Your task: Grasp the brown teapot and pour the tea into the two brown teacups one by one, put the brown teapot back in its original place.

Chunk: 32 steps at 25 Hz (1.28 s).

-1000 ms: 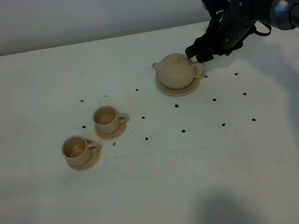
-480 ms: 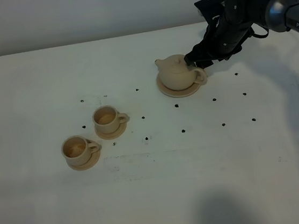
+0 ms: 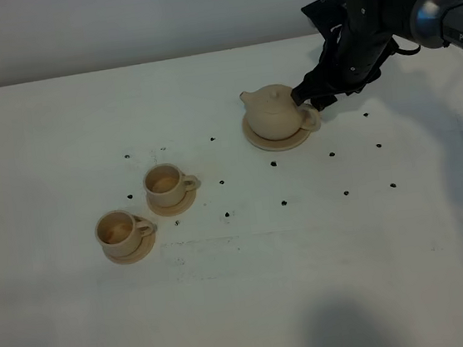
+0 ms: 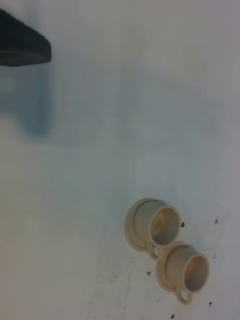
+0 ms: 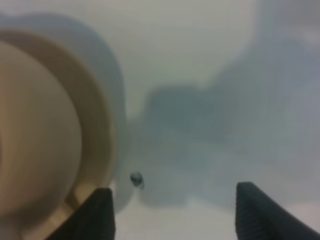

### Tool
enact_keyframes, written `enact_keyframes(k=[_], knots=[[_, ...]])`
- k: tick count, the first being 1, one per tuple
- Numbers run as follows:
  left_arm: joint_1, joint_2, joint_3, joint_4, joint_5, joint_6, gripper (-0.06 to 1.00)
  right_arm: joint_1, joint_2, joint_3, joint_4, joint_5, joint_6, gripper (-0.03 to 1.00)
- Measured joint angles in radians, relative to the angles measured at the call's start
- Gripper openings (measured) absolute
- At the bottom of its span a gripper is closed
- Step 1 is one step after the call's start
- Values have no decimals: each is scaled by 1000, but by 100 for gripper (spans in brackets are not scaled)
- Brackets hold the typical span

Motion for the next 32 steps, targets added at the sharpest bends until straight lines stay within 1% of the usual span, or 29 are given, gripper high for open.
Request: enact_keyframes(k=[8,16,24,32], knots=[[0,0,0,0,0,0,43,1,-12,0,-3,42,0,51],[0,0,0,0,0,0,43,20,-31,-2,-1,57,-24,51],[0,0,0,0,0,0,43,43,-31,-2,28,107,-59,51],[0,0,0,0,0,-1,43,49,-31,-2,35,126,-63,51]])
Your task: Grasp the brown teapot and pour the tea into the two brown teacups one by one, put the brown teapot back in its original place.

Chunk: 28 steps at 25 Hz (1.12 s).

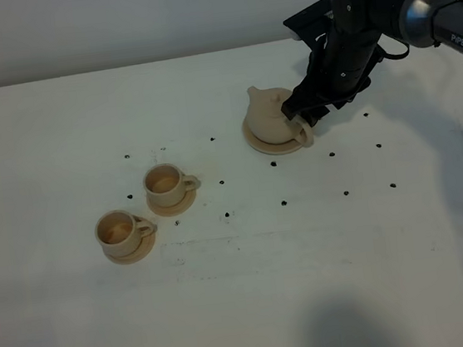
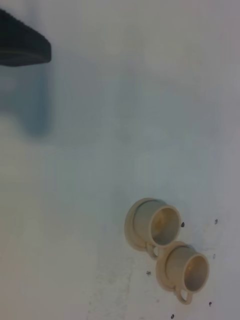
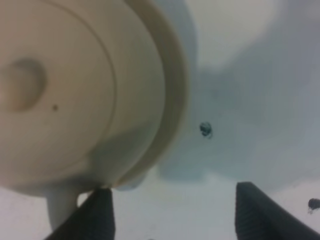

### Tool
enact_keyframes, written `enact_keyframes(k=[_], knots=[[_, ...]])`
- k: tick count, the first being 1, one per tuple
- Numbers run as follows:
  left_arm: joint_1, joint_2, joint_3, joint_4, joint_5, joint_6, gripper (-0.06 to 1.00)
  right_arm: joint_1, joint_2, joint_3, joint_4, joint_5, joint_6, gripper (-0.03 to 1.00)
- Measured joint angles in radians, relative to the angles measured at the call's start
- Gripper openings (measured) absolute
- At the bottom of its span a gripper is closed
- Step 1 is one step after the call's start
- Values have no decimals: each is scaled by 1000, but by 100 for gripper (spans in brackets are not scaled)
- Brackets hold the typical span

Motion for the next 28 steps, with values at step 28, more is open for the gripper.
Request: enact_keyframes(k=[28], knots=[[0,0,0,1,0,1,43,9,0,-27,126,90,-48,51]])
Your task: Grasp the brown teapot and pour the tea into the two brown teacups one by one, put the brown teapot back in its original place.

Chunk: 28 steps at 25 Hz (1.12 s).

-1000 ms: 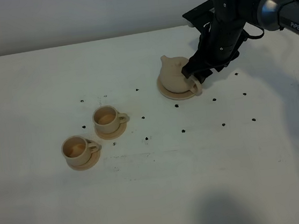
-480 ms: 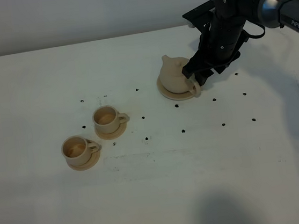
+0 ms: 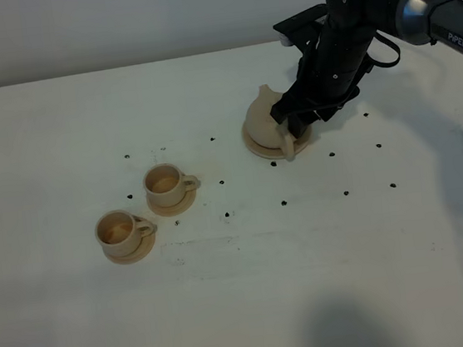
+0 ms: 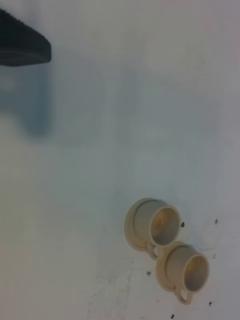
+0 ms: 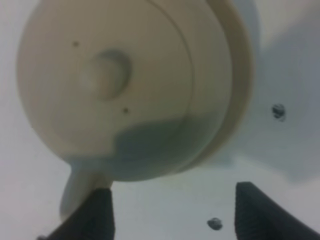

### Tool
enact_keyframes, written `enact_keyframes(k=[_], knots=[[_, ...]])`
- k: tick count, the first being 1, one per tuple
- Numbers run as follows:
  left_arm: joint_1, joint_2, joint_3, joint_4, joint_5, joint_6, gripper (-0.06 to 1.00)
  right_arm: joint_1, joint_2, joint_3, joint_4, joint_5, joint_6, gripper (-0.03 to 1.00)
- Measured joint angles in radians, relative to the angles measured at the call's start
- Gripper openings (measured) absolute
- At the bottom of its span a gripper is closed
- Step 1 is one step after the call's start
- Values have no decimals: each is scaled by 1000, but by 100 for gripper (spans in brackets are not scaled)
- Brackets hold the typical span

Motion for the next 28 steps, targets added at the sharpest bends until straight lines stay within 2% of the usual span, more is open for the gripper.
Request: enact_keyframes(k=[12,19,22,28], knots=[[0,0,0,0,0,0,43,1,-2,0,17,20,-3,51],[0,0,0,0,0,0,43,1,-62,0,-30,26,31,51],[0,0,0,0,0,0,43,1,-98,0,-19,31,104,51],[0,0,0,0,0,0,43,2,-117,-1,65,38,298,51]])
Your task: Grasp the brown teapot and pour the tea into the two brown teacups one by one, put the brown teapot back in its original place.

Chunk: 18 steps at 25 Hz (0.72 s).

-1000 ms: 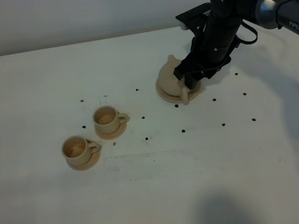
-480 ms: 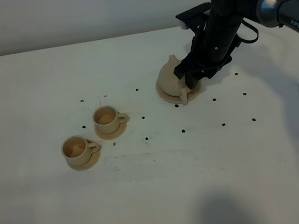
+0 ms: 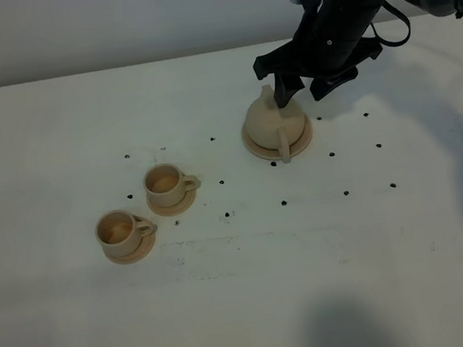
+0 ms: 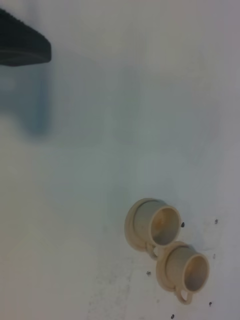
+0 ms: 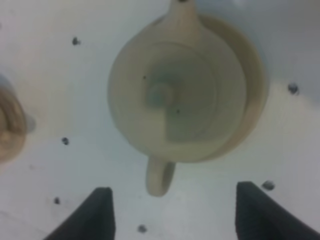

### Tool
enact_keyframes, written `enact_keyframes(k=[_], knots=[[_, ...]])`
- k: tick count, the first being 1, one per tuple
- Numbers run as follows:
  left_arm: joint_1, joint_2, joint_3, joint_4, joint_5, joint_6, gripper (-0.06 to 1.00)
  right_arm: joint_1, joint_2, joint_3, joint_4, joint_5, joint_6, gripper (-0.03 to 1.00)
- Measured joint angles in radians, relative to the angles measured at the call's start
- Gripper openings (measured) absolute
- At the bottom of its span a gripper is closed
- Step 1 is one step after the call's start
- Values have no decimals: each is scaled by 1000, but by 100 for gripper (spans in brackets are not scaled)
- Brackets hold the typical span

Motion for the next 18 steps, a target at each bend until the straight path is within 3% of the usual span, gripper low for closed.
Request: enact_keyframes(k=[6,18], knots=[[0,0,0,0,0,0,43,37,-18,0,-3,16,66,51],[0,0,0,0,0,-1,43,176,-60,5,-81,54,57,51]])
